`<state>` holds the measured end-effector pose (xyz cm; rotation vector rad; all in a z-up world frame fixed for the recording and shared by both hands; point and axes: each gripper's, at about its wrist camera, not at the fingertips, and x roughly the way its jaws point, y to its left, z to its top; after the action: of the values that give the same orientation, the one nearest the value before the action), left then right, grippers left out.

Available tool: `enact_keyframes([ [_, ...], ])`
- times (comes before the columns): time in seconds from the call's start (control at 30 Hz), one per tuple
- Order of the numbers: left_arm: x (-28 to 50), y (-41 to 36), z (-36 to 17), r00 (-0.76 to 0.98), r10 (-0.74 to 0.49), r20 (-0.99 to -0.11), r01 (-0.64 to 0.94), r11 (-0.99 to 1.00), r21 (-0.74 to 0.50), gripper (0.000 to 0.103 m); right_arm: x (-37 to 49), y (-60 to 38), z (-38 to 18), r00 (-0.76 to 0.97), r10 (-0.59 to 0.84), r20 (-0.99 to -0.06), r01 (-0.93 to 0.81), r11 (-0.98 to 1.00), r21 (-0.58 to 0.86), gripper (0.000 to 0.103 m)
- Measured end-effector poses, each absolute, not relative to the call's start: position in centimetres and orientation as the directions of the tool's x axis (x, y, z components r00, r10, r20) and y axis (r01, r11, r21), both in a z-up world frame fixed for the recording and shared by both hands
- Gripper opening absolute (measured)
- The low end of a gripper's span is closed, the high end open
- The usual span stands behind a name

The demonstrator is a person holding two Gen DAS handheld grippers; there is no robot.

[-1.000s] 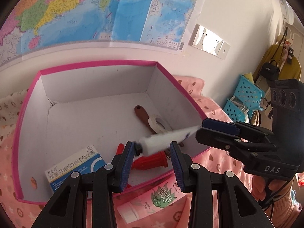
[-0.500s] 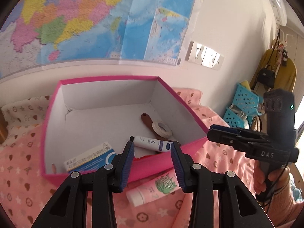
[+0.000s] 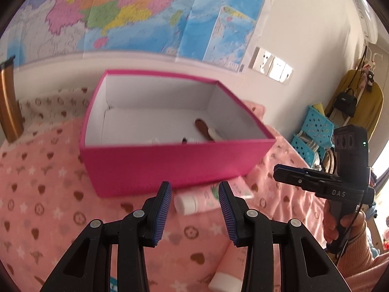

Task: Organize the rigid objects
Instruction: 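Move the right tool toward the pink-and-green cream tube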

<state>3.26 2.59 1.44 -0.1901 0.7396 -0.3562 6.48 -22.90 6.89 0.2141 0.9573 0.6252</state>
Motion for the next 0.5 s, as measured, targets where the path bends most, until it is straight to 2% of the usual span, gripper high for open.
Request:
enact_keyframes([
  [0.17, 2.5, 2.3, -0.5, 0.634, -0.411, -0.655, 0.248, 0.911, -0.331, 0.041, 5.7, -23.1, 5.2, 0.382, 0.578, -0.721, -0.373, 0.811, 0.451, 0.044],
  [0.5, 3.4, 0.9, -2.6, 0.578, -0.409, -0.706, 0.246, 0.912, -0.327, 0.041, 5.5, -23.5, 2.9, 0.344, 0.56, -0.754, -0.326, 0.824, 0.464, 0.044],
])
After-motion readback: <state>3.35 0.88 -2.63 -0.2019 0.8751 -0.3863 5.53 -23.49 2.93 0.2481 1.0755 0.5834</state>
